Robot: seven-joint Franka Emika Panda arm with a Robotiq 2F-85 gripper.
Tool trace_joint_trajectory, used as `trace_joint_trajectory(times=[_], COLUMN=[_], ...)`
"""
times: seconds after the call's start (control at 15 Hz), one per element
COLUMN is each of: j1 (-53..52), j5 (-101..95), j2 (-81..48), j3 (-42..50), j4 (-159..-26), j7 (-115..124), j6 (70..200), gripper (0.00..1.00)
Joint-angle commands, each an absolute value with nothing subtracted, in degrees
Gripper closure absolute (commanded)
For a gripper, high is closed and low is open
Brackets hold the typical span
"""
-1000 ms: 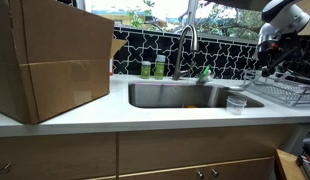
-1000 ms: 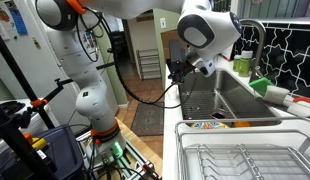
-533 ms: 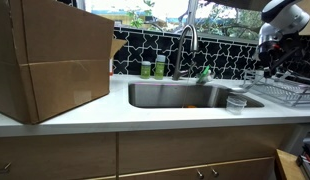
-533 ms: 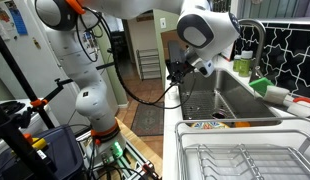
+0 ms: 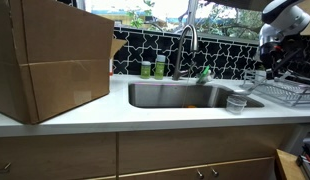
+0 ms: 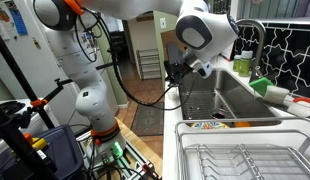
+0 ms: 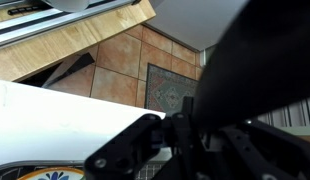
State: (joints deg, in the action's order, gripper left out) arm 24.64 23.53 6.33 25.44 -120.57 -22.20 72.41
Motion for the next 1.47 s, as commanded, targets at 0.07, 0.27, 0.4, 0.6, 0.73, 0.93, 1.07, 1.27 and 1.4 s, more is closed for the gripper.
trace_joint_trajectory(times=[0.07, 0.27, 0.4, 0.6, 0.73, 0.93, 1.07, 1.27, 1.4], j1=[24.29, 24.27, 24.26, 24.19, 24.13, 24.02, 23.92, 23.85, 23.84], j5=[21.88, 21.57, 21.52, 21.57, 21.4, 21.04, 20.77, 20.41, 20.42], j2=[7.96, 7.98, 8.03, 8.14, 8.27, 8.47, 8.63, 8.79, 9.02], j3=[25.6, 25.53, 25.48, 25.37, 25.24, 25.08, 25.02, 24.93, 25.01], j4=[-121.84, -121.92, -122.01, -122.12, -122.21, -122.29, -122.38, -122.4, -122.34], j7=[-23.14, -23.23, -23.17, -23.14, -23.16, -23.19, -23.19, -23.25, -23.36], j6=[72.09, 72.29, 72.67, 72.95, 73.17, 73.57, 73.68, 73.66, 73.57], gripper=[0.98, 0.98, 0.98, 0.98, 0.98, 0.98, 0.98, 0.98, 0.98])
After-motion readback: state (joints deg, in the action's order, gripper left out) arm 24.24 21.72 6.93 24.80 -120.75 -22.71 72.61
